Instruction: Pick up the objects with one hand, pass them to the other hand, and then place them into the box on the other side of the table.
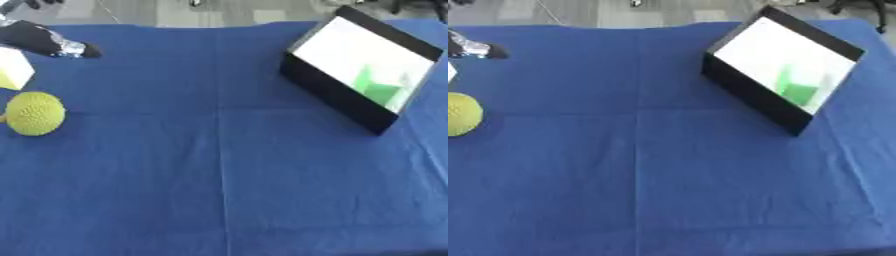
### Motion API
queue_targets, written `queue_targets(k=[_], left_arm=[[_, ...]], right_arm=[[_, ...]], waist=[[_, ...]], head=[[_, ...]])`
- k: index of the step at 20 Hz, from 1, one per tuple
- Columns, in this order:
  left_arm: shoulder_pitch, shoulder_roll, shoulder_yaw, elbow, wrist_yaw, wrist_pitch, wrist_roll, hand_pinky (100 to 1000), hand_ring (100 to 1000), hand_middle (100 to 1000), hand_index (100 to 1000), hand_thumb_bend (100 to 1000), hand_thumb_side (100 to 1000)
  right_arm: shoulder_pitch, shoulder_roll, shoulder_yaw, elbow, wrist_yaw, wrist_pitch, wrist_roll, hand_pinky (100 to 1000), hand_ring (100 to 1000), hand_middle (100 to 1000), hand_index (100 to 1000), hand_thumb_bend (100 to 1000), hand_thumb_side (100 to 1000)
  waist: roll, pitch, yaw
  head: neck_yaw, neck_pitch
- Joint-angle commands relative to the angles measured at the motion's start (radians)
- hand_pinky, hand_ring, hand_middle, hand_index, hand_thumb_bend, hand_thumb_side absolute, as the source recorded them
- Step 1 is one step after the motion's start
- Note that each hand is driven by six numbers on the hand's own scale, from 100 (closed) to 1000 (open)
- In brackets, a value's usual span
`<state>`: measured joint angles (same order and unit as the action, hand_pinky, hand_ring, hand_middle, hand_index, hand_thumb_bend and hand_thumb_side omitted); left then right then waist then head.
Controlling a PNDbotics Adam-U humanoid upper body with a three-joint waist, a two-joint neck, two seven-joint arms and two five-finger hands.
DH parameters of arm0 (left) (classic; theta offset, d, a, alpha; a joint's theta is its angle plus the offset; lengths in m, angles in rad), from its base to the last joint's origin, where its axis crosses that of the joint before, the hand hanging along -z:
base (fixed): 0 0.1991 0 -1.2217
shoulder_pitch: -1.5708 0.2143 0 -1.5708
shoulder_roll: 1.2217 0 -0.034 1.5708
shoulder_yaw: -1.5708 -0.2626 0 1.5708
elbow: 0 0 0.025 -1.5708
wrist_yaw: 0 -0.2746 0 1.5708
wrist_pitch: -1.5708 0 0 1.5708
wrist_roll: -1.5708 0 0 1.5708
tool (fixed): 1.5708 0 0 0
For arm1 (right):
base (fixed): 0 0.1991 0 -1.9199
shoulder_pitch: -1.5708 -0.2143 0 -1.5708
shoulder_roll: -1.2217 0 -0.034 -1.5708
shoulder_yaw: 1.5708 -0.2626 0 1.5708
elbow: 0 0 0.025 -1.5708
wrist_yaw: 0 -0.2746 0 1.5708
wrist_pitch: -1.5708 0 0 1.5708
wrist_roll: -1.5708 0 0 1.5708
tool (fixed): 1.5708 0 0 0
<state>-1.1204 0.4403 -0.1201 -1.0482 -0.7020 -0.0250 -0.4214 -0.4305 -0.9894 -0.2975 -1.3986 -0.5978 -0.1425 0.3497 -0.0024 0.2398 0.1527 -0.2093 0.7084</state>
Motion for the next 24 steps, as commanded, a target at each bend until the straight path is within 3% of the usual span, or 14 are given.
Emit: queue_targets(k=[1, 5, 11, 13, 16, 24], left_arm=[[-0.055, 0.074, 0.03, 0.086, -0.021, -0.028, -0.022, 740, 757, 694, 830, 929, 369], [-0.088, 0.112, 0.043, 0.147, -0.086, -0.089, -0.088, 769, 773, 713, 824, 998, 220], [-0.13, 0.166, 0.104, 0.247, -0.211, -0.081, -0.122, 777, 779, 710, 804, 925, 136], [-0.139, 0.174, 0.126, 0.277, -0.245, -0.048, -0.115, 772, 777, 706, 812, 974, 245], [-0.141, 0.176, 0.155, 0.309, -0.281, 0.032, -0.07, 768, 778, 700, 816, 1000, 332], [-0.142, 0.172, 0.182, 0.379, -0.299, 0.252, -0.001, 788, 795, 698, 815, 1000, 366]], right_arm=[[-0.008, -0.033, -0.021, -0.036, -0.008, 0.01, 0.004, 897, 1000, 891, 876, 100, 277], [-0.006, -0.024, -0.022, -0.047, 0.006, 0.006, 0.011, 896, 1000, 890, 876, 100, 282], [-0.007, -0.016, -0.013, -0.062, 0.038, -0.011, 0.024, 896, 1000, 889, 874, 100, 285], [-0.006, -0.012, -0.011, -0.066, 0.048, -0.015, 0.025, 896, 1000, 889, 874, 100, 286], [-0.003, -0.008, -0.012, -0.07, 0.062, -0.018, 0.026, 896, 1000, 889, 874, 100, 289], [0.002, -0.004, -0.015, -0.074, 0.076, -0.019, 0.022, 896, 1000, 887, 873, 100, 294]], waist=[[0.015, -0.016, -0.006], [0.018, -0.001, -0.02], [0.029, 0.021, -0.051], [0.031, 0.027, -0.058], [0.035, 0.035, -0.065], [0.039, 0.044, -0.074]], head=[[0.014, -0.019], [0.027, -0.022], [0.077, -0.05], [0.088, -0.056], [0.099, -0.067], [0.117, -0.08]])
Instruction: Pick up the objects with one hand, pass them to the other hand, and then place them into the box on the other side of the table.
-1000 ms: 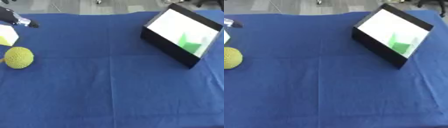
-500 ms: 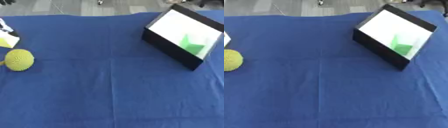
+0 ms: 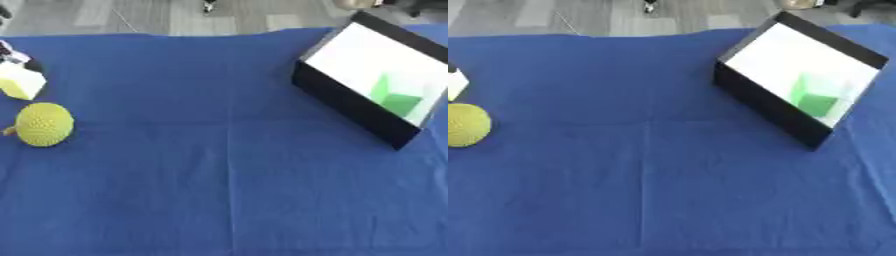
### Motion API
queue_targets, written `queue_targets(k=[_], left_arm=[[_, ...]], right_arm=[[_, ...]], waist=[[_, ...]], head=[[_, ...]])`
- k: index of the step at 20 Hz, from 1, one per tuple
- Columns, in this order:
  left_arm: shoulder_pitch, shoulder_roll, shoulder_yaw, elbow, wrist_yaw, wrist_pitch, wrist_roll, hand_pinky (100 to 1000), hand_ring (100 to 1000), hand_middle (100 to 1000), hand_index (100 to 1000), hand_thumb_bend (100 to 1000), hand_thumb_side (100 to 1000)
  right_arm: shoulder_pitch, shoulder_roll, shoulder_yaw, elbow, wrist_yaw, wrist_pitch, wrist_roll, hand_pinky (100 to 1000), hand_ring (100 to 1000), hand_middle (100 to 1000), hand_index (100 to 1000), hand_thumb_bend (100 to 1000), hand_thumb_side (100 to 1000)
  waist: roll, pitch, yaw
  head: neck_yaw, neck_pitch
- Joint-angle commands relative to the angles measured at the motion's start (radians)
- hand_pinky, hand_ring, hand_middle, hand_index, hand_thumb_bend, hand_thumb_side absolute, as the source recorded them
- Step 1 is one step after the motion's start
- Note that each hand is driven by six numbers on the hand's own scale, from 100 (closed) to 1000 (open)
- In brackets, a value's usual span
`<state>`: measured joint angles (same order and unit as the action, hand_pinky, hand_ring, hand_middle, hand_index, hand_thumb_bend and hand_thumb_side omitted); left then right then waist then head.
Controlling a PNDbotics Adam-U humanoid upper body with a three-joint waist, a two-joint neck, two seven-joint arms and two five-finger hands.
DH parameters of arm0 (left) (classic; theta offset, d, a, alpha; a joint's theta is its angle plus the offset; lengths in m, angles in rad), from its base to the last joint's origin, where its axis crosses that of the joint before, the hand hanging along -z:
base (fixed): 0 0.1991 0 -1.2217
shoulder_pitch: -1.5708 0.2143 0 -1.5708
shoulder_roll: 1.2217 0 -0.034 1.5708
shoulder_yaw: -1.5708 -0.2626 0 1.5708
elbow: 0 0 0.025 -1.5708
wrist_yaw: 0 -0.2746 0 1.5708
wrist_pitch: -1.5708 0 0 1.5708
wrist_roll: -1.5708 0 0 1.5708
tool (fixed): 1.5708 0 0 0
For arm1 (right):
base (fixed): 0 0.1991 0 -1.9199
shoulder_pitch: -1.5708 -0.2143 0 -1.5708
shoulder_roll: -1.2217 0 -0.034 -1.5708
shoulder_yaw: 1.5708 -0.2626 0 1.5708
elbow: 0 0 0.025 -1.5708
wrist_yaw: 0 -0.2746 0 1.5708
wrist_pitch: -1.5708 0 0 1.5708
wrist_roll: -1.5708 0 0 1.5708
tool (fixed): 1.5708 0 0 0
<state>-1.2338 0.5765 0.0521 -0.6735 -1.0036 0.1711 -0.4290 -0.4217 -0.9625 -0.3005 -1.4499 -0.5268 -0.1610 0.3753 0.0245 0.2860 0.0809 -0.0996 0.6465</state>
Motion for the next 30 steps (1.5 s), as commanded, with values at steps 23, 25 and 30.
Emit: queue_targets(k=[23, 25, 30], left_arm=[[-0.007, 0.085, 0.046, 0.047, -0.016, 0.328, 0.017, 809, 811, 715, 801, 1000, 386], [-0.007, 0.09, 0.052, 0.047, -0.015, 0.345, 0.032, 808, 810, 714, 800, 1000, 385], [-0.005, 0.102, 0.059, 0.058, 0.002, 0.371, 0.048, 806, 809, 713, 794, 1000, 403]], right_arm=[[0.004, -0.01, -0.017, -0.064, 0.059, -0.01, -0.008, 900, 1000, 880, 872, 100, 312], [0.006, -0.005, -0.019, -0.069, 0.068, -0.01, -0.009, 901, 1000, 880, 873, 100, 315], [0.009, 0.004, -0.025, -0.072, 0.082, -0.01, -0.008, 902, 1000, 880, 874, 100, 318]], waist=[[0.037, 0.063, -0.041], [0.039, 0.07, -0.043], [0.038, 0.081, -0.044]], head=[[0.13, -0.063], [0.132, -0.067], [0.139, -0.074]])
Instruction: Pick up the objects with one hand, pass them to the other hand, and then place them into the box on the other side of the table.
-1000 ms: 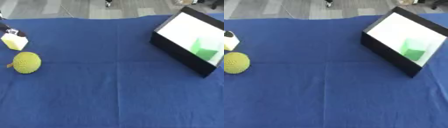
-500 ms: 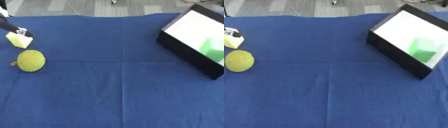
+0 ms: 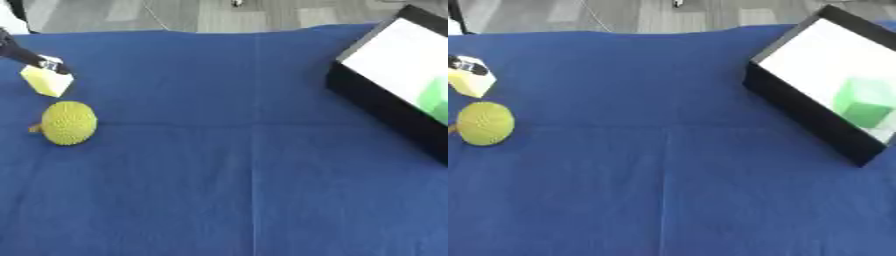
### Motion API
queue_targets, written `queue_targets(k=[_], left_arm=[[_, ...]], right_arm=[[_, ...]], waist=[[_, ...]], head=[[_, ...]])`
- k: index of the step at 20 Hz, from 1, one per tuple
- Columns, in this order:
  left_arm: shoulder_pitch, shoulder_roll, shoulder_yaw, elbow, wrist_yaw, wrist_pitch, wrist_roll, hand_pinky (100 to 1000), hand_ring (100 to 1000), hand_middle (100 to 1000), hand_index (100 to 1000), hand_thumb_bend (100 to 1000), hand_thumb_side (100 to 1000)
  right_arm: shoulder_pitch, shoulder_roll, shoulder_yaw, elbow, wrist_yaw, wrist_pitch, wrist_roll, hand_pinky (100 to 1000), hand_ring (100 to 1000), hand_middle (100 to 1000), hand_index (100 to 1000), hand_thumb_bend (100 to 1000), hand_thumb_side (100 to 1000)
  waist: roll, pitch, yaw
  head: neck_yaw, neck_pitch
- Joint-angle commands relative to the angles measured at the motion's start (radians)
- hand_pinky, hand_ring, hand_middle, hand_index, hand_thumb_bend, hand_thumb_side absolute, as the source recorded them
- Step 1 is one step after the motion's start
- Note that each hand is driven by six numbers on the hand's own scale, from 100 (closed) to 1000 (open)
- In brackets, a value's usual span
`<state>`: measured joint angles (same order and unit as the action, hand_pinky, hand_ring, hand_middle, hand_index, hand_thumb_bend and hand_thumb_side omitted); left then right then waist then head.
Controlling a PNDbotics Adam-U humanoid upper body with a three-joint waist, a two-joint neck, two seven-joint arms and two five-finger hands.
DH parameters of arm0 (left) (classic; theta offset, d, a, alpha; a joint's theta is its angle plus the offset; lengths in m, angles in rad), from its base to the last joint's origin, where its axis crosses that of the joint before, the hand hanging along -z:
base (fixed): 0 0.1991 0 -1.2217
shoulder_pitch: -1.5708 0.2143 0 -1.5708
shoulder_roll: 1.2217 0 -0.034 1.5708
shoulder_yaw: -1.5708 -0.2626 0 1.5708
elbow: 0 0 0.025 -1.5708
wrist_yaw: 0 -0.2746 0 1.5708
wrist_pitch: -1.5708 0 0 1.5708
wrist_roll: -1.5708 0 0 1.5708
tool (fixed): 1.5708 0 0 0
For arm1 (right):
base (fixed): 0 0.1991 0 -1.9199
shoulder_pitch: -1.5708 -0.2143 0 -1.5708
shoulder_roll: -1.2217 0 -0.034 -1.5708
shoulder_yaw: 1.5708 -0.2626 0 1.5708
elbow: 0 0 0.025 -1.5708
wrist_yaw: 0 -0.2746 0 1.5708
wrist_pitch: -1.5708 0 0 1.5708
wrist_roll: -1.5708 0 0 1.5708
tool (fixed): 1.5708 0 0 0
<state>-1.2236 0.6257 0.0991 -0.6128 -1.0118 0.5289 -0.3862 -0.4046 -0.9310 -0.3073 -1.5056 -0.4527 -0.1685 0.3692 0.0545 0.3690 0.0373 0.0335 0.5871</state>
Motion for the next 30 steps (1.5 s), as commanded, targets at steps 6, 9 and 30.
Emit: queue_targets(k=[6, 9, 30], left_arm=[[-0.008, 0.052, 0.017, 0.024, 0.04, 0.039, 0.013, 805, 809, 714, 768, 994, 433], [-0.008, 0.053, 0.016, 0.028, 0.052, 0.041, 0.014, 806, 811, 718, 762, 991, 439], [0.014, 0.063, 0.032, 0.045, 0.115, 0.105, 0.112, 798, 811, 725, 746, 805, 377]], right_arm=[[-0.007, -0.024, -0.021, -0.015, 0.012, -0.009, 0.001, 902, 1000, 879, 874, 100, 319], [-0.004, -0.022, -0.022, -0.013, 0.015, -0.012, 0.0, 904, 1000, 879, 874, 100, 320], [0.007, -0.001, -0.028, 0.0, 0.064, -0.029, 0.0, 906, 1000, 880, 873, 100, 384]], waist=[[0.005, 0.005, -0.005], [0.004, 0.007, -0.007], [0.006, 0.031, -0.026]], head=[[0.009, -0.019], [-0.005, -0.019], [0.006, -0.039]])
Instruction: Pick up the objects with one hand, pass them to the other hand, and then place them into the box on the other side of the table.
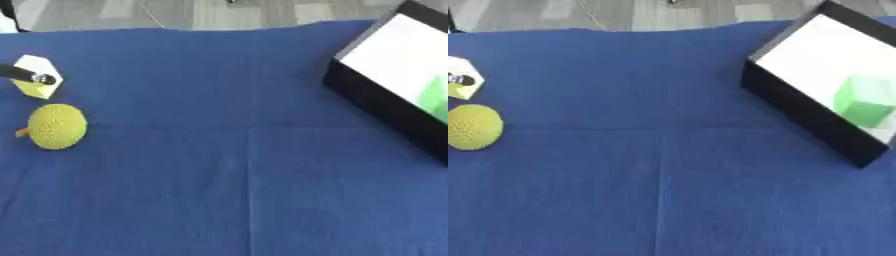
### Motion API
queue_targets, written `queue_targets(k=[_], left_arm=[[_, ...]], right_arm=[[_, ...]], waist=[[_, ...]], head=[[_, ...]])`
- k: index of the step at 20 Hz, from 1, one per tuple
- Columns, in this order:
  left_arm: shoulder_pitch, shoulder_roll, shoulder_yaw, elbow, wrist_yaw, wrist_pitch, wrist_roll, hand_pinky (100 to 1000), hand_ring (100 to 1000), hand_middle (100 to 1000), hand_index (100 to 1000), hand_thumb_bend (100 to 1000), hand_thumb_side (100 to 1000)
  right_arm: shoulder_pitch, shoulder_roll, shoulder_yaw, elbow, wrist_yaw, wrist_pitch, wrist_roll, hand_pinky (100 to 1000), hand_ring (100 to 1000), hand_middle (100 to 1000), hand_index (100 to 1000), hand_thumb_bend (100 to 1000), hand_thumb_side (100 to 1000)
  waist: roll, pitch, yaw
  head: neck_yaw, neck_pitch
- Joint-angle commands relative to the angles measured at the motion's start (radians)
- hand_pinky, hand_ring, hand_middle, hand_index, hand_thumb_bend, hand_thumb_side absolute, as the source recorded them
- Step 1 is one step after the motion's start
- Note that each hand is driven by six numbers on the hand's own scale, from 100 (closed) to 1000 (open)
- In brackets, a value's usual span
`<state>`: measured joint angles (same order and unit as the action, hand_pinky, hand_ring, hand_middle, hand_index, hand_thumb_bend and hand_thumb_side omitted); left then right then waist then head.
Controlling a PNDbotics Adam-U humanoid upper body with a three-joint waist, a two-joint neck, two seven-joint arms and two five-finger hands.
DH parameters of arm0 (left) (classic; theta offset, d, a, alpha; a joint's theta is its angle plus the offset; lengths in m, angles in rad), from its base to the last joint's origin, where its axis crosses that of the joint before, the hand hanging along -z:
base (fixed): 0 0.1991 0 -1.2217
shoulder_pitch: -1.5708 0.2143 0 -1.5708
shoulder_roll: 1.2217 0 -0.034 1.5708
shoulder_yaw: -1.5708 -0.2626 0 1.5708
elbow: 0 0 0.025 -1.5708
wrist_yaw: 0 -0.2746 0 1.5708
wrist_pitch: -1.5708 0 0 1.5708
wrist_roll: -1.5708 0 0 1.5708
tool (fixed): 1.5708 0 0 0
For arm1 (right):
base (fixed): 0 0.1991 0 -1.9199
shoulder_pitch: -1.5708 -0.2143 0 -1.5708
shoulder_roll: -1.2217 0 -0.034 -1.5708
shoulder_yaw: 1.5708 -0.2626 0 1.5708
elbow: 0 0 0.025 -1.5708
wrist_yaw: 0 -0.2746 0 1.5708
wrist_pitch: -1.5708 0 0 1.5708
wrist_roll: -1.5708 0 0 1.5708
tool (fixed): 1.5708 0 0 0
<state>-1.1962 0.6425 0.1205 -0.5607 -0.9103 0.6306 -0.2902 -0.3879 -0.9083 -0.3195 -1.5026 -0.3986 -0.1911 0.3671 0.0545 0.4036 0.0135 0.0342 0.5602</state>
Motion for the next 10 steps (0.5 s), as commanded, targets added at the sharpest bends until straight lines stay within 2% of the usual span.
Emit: queue_targets(k=[1, 10], left_arm=[[-0.012, 0.046, 0.011, -0.007, 0.021, 0.003, 0.02, 797, 810, 725, 744, 802, 376], [-0.008, 0.046, 0.006, 0.006, 0.054, 0.013, 0.048, 796, 808, 723, 703, 730, 342]], right_arm=[[-0.01, -0.022, -0.016, -0.002, 0.014, -0.008, 0.003, 906, 1000, 880, 873, 100, 386], [-0.01, -0.01, -0.017, 0.003, 0.04, -0.012, 0.005, 907, 1000, 880, 874, 100, 397]], waist=[[0.006, -0.002, -0.003], [0.008, 0.012, -0.008]], head=[[0.008, -0.014], [0.02, -0.016]])
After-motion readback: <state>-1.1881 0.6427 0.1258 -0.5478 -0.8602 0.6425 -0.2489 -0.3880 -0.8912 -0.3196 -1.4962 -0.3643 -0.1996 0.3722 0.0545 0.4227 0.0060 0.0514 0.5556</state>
